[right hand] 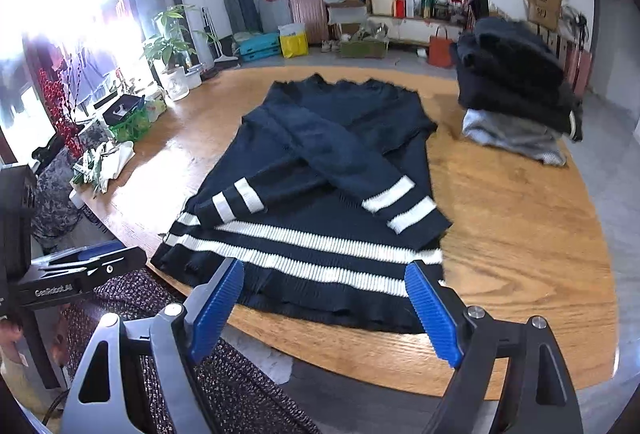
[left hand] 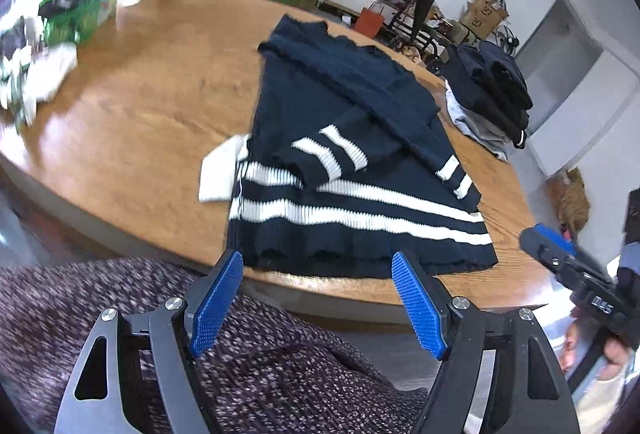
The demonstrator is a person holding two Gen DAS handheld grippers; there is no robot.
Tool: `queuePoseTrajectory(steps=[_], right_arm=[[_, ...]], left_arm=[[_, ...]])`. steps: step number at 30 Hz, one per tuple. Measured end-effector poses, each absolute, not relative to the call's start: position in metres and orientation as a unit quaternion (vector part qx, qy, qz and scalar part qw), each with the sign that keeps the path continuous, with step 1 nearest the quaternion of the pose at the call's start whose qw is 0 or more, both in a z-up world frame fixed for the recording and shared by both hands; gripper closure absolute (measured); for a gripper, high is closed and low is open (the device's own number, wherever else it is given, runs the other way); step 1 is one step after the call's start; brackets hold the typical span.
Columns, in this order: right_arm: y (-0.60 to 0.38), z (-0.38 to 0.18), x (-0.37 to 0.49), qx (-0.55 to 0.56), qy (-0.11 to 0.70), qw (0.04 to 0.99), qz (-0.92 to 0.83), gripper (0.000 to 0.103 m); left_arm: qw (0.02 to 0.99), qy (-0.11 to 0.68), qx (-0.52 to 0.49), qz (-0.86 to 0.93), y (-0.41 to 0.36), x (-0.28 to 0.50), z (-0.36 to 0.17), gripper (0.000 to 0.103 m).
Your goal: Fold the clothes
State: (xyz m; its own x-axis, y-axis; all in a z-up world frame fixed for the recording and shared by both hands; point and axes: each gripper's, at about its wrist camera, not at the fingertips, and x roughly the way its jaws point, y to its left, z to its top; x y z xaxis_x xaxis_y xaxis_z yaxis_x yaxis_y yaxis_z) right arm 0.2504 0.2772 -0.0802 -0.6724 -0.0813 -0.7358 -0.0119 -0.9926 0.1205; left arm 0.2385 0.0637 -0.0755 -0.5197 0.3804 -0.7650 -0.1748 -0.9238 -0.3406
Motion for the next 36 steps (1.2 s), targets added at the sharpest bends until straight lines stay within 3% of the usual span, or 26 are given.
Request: queuePoseTrajectory(steps=[5, 10, 22, 29, 32, 33, 36], right_arm=[[0.314, -0.118, 0.239, 0.432, -0.131, -0.014, -0.892, 0.02], [0.354, -0.137, 0.234, 0.446, -0.188, -0.045, -0.874, 0.041], [0.377, -0.164, 0.216, 0.473, -0.217, -0.048, -0.852, 0.042], [0.375, -0.167, 0.213, 0.471, -0.217, -0.049, -0.853, 0.044], [0.374, -0.167, 0.213, 0.474, -0.22, -0.042, -0.852, 0.057], [0.374, -0.167, 0.213, 0.475, -0.223, -0.037, -0.851, 0.067], [0.374, -0.169, 0.215, 0.476, -0.237, -0.026, -0.847, 0.081]], left_arm=[[0.161, -0.156, -0.474, 0.851, 0.051, 0.233, -0.089, 0.025], [0.126, -0.205, -0.494, 0.835, 0.033, 0.212, -0.102, 0.025], [0.089, -0.173, -0.522, 0.831, 0.046, 0.187, -0.116, 0.037], [0.089, -0.157, -0.527, 0.83, 0.05, 0.185, -0.118, 0.061], [0.103, -0.166, -0.531, 0.825, 0.05, 0.186, -0.12, 0.074], [0.106, -0.168, -0.531, 0.824, 0.05, 0.186, -0.121, 0.079], [0.116, -0.174, -0.528, 0.823, 0.05, 0.188, -0.121, 0.085]])
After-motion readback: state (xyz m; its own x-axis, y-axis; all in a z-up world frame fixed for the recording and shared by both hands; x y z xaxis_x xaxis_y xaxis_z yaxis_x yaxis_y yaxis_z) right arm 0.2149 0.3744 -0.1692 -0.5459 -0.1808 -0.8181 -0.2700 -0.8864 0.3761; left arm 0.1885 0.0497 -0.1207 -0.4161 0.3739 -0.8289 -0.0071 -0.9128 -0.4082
